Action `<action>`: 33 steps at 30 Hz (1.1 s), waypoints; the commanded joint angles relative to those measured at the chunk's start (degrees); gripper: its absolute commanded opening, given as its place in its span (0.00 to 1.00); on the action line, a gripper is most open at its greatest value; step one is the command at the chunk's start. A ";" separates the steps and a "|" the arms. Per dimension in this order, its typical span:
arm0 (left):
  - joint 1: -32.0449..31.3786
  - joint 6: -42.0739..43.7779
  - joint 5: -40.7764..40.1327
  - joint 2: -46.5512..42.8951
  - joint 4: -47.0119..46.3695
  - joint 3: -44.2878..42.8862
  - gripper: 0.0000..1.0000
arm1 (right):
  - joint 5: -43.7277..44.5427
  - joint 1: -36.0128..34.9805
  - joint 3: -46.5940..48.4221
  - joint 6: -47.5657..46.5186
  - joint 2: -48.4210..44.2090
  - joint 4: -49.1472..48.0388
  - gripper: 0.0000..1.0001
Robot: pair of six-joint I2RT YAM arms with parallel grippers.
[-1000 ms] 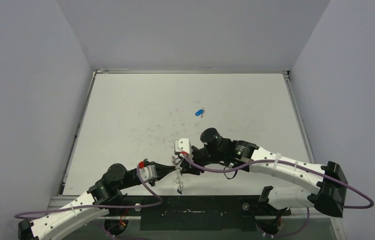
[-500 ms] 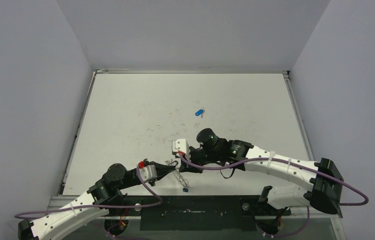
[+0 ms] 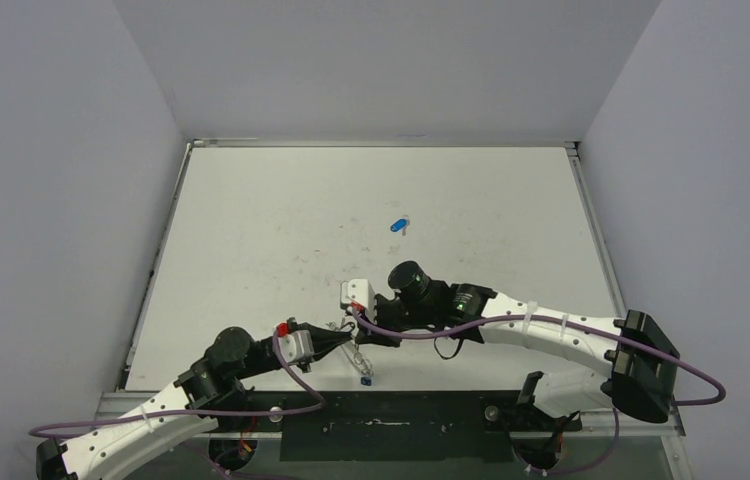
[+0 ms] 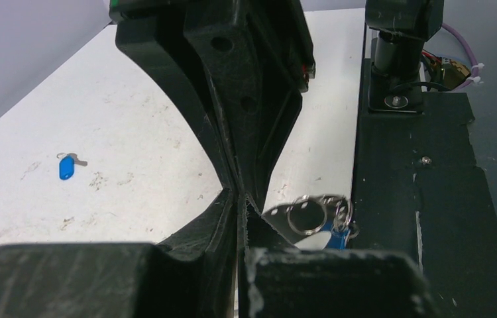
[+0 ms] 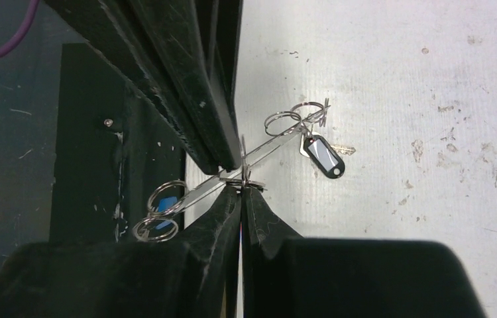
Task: Put the keys on the keyring
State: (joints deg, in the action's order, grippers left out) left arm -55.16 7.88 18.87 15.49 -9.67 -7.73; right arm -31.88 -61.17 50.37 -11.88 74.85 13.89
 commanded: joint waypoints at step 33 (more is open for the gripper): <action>-0.30 6.27 -3.37 3.65 24.88 -15.80 0.20 | 2.16 -0.48 -3.60 0.38 -3.91 -11.01 0.00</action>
State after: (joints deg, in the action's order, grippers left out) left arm -55.16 10.94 15.35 14.98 9.32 -17.98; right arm -28.45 -60.84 44.03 -10.66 71.00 6.07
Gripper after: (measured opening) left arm 0.177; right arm 0.025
